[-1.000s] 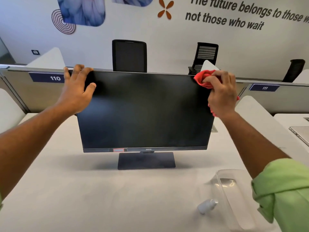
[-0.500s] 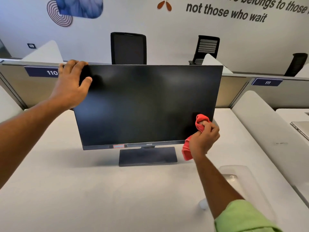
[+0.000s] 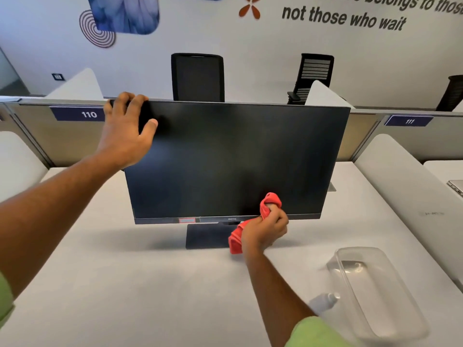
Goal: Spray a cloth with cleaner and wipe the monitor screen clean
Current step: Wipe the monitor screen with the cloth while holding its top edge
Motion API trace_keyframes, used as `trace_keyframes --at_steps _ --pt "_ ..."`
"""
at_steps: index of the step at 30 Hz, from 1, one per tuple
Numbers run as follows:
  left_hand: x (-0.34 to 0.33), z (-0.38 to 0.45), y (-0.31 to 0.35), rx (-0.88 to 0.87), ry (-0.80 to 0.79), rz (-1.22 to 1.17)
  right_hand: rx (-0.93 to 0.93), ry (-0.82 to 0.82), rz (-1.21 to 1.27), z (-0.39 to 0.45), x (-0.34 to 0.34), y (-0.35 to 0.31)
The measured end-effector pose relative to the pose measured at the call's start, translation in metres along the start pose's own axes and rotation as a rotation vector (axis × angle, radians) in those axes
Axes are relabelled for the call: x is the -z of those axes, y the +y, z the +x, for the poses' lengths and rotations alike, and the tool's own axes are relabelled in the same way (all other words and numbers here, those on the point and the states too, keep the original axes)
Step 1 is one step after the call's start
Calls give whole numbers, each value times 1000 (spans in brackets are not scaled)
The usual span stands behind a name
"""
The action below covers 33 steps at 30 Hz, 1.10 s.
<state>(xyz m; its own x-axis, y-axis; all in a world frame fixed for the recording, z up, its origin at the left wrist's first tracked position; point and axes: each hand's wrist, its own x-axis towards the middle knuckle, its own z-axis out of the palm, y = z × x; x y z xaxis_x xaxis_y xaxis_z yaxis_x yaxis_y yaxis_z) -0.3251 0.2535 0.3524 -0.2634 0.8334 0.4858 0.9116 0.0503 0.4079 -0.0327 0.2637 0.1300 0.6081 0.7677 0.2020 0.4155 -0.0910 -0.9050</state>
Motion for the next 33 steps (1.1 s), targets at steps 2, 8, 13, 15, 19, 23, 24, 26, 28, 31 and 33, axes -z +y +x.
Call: trace_keyframes --at_steps 2,8,13,15,19,23,24,26,28,31,33 --pt "0 -2 0 1 -4 4 36 -26 -25 -20 -11 -6" --pt "1 -3 3 15 -15 -8 98 -153 -57 -76 -26 -25" --pt "4 -5 1 25 -35 -6 257 -602 20 -99 -23 -27" --pt "6 -6 2 19 -36 -1 281 -732 158 -87 -10 -30" --pt "6 -5 0 12 -55 -13 99 -322 286 -28 37 -34" --pt "6 -4 1 21 -54 -22 -129 105 170 59 70 -13" --pt "5 -5 3 23 -50 -22 -184 115 133 73 72 -8" --pt "4 -6 5 11 -35 -16 -207 86 74 81 65 2" --pt "3 -7 6 4 -11 -10 -185 59 32 59 50 -5" --pt "4 -9 8 9 6 -13 -125 -9 -9 2 22 -14" --pt "4 -10 10 8 5 -13 -141 -76 -7 -38 5 -21"
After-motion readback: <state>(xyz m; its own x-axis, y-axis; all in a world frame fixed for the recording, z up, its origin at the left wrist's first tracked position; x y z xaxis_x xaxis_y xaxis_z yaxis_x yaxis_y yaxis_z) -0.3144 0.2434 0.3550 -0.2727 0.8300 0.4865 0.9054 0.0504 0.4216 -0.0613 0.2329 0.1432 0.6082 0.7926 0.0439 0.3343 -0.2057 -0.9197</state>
